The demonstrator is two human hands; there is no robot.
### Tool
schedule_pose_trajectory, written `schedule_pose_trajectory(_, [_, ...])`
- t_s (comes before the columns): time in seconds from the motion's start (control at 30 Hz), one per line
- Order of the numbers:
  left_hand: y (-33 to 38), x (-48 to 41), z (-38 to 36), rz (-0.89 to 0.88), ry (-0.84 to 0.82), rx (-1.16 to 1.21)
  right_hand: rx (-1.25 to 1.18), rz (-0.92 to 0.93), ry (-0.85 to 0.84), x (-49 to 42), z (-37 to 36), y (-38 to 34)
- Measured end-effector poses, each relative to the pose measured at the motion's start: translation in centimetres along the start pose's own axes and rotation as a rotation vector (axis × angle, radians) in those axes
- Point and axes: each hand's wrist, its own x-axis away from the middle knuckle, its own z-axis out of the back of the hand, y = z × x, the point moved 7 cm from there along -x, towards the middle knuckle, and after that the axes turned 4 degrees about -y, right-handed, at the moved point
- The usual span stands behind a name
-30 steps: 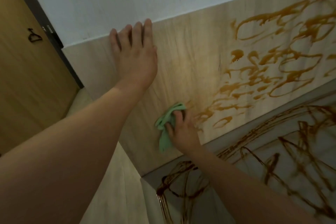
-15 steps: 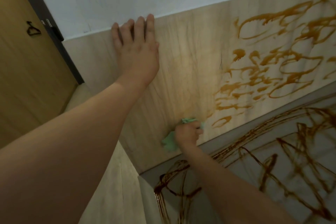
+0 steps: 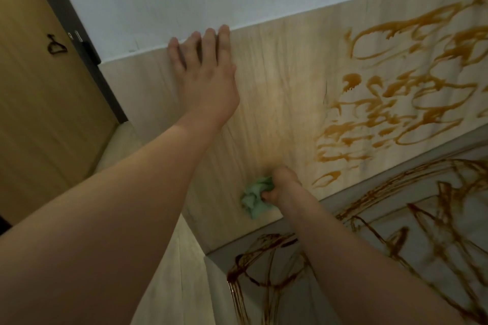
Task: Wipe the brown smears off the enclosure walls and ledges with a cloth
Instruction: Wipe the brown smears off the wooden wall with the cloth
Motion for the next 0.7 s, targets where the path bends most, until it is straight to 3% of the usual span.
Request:
schedule_pose_trajectory(0.13, [-0.1, -0.2, 0.3, 0.009, -0.003, 0.012, -0.090, 0.174, -0.035, 3.4, -2.7, -5.7])
schedule_pose_trajectory(0.2, [-0.1, -0.2, 0.3, 0.013, -0.019, 0.013, -0.048, 0.421, 0.063, 5.5, -2.5, -9.5])
schedule_pose_trajectory(0.3, [0.3, -0.4, 0.2, 0.026, -0.052, -0.013, 0.216, 0.824, 0.184, 8.7, -2.6, -13.0])
schedule_pose_trajectory(0.5, [1.0, -1.1, 1.8, 0.088, -0.158, 0.039, 0.477, 0.951, 0.276, 9.9, -2.3, -14.6])
schedule_pose_trajectory(0.63, [4.2, -2.4, 2.9, 0.020, -0.197, 0.078, 0.881, 1.219, 0.383, 12.9, -4.2, -18.9])
schedule_pose_trajectory(0.7, [6.1, -3.4, 3.2, -0.025, -0.202, 0.086, 1.031, 1.257, 0.375, 13.0, -4.7, -21.4])
